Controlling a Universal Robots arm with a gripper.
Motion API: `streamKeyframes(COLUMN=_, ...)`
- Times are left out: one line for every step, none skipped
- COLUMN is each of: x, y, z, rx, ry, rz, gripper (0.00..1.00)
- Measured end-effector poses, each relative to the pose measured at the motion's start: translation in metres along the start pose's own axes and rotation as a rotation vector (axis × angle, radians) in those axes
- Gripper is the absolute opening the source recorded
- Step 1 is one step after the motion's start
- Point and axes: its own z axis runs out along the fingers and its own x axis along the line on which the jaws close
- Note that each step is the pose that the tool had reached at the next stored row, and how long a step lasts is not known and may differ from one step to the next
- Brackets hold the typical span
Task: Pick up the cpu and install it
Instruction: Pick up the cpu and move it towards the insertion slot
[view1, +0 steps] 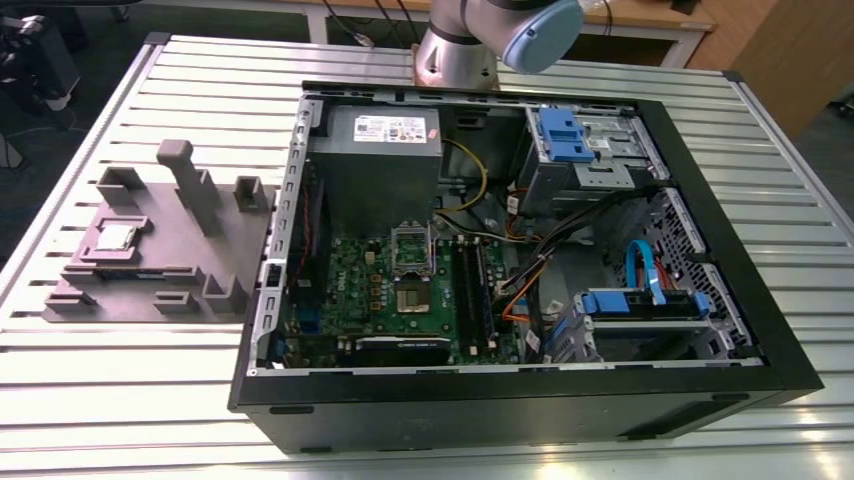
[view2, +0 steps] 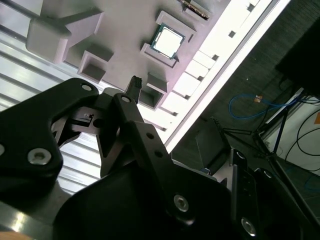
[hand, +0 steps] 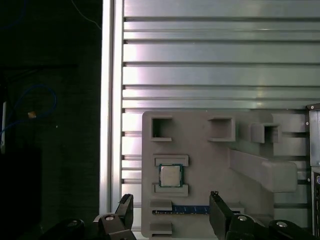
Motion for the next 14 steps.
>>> streamKeyframes(x=0.0000, y=0.0000, z=0.0001, rx=0.0000, ry=-0.0001, rz=0.000, gripper=0.71)
streamKeyframes(x=0.0000, y=0.0000, z=0.0001, rx=0.0000, ry=-0.0001, rz=0.000, gripper=0.71)
streamKeyframes(x=0.0000, y=0.0000, z=0.0005, rx=0.0000, ry=0.0000, rz=0.000, gripper=0.71)
streamKeyframes(x=0.0000, y=0.0000, z=0.0006, rx=0.0000, ry=-0.0001, rz=0.000, gripper=0.71)
streamKeyframes(x=0.0000, y=0.0000, z=0.0008, rx=0.0000, ry=-0.0001, rz=0.000, gripper=0.71)
streamKeyframes(x=0.0000, y=0.0000, z=0.0010, rx=-0.0001, ry=-0.0001, rz=0.000, gripper=0.71)
streamKeyframes(x=0.0000, y=-0.0001, z=0.0012, rx=-0.0001, ry=-0.0001, rz=-0.001, gripper=0.71)
streamKeyframes(x=0.0000, y=-0.0001, z=0.0014, rx=0.0000, ry=-0.0001, rz=0.000, gripper=0.71)
streamKeyframes(x=0.0000, y=-0.0001, z=0.0016, rx=-0.0001, ry=-0.0001, rz=-0.001, gripper=0.71)
streamKeyframes(x=0.0000, y=-0.0001, z=0.0020, rx=-0.0001, ry=-0.0001, rz=-0.001, gripper=0.71)
streamKeyframes(x=0.0000, y=-0.0001, z=0.0022, rx=-0.0001, ry=-0.0001, rz=-0.001, gripper=0.71)
streamKeyframes(x=0.0000, y=-0.0001, z=0.0024, rx=0.0000, ry=0.0000, rz=-0.001, gripper=0.71)
streamKeyframes(x=0.0000, y=-0.0001, z=0.0027, rx=0.0000, ry=-0.0001, rz=0.000, gripper=0.71)
streamKeyframes(x=0.0000, y=-0.0001, z=0.0030, rx=0.0000, ry=-0.0001, rz=-0.001, gripper=0.71)
